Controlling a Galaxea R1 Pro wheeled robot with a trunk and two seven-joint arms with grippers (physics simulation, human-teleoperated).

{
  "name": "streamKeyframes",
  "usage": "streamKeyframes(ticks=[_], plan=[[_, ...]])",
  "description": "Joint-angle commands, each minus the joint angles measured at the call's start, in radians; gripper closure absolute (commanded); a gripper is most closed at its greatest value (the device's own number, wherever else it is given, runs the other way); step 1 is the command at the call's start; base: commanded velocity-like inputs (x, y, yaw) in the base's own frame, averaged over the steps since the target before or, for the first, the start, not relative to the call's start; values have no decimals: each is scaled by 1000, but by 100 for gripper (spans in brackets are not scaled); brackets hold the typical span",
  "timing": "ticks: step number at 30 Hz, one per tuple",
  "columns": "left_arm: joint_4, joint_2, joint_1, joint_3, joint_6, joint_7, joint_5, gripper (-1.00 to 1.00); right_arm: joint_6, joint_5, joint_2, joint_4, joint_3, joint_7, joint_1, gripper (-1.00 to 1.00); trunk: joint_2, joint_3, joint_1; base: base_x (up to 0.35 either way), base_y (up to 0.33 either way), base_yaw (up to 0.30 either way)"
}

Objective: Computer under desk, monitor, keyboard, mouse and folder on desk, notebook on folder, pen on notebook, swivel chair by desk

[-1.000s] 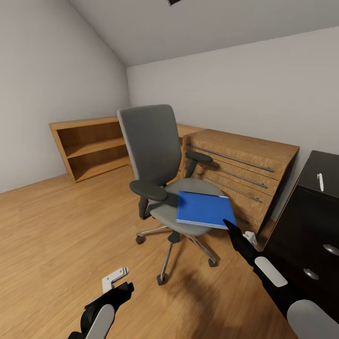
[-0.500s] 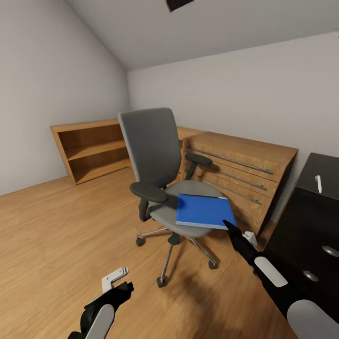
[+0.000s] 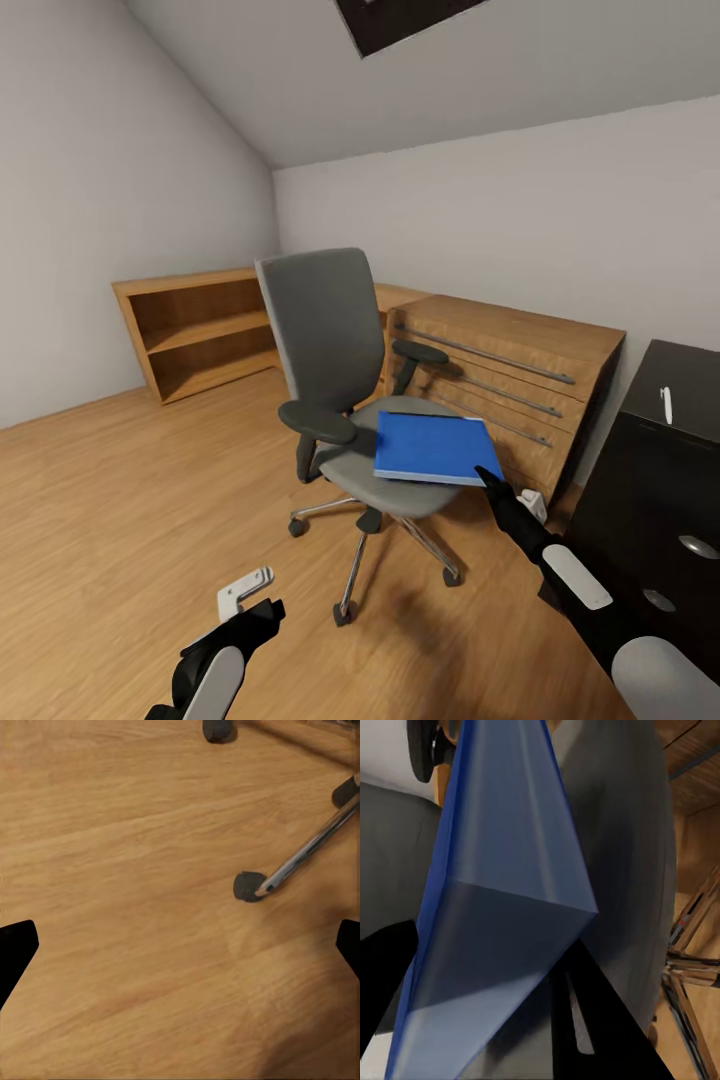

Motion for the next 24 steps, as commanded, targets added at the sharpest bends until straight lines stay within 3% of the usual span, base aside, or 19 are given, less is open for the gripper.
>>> streamKeyframes(ticks=[1, 19, 24], plan=[[-1, 0, -1, -1, 2, 8, 7, -100, 1, -10, -2, 1, 4, 7, -1, 100, 7, 2, -4, -89, 0, 0], [-1, 1, 0, 4, 2, 3, 8, -100, 0, 11, -1, 5, 5, 29, -1, 100, 133, 59, -73, -312, -22, 0], [-1, 1, 0, 5, 2, 4, 10, -100, -1, 11, 2, 5, 5, 29, -1, 100, 168, 74, -92, -133, 0, 0]])
